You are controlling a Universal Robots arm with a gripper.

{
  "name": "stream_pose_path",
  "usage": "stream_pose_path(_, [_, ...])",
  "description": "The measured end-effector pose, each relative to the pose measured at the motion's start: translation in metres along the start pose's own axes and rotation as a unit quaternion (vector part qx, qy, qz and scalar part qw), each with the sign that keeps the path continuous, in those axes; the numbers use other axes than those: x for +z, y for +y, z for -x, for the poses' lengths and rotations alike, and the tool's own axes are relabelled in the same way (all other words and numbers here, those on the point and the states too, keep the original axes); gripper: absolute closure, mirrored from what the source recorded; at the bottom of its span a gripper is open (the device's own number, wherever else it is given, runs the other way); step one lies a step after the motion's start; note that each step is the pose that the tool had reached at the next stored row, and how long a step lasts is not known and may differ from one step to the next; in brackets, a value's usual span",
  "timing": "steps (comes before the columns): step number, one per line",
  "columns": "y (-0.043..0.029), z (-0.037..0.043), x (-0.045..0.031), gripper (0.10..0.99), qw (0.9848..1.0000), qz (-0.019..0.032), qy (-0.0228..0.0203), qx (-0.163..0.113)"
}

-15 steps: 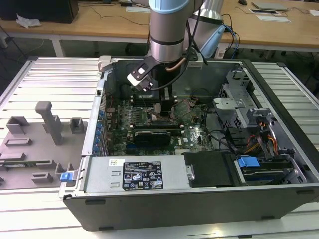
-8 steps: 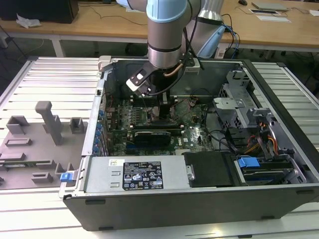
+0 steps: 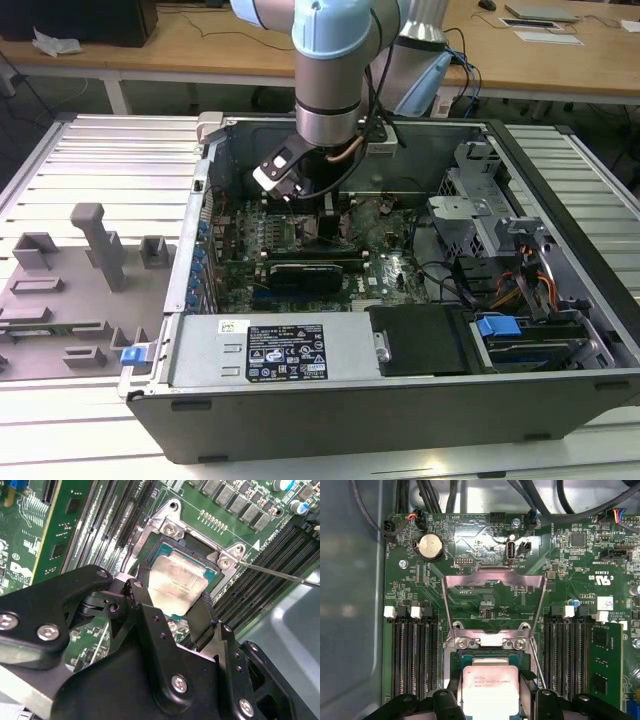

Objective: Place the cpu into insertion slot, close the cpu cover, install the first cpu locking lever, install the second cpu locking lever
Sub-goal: 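Place the cpu into insertion slot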

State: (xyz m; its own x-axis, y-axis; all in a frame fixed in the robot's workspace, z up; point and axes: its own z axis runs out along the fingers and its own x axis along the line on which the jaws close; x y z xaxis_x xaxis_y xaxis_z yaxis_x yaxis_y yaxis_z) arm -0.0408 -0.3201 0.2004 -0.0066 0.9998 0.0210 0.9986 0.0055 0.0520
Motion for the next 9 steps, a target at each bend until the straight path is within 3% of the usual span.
stream_pose_path(9, [-0.0003, -0.0005, 0.0016, 0.533, 1.0, 0.0, -0.0001, 0.0])
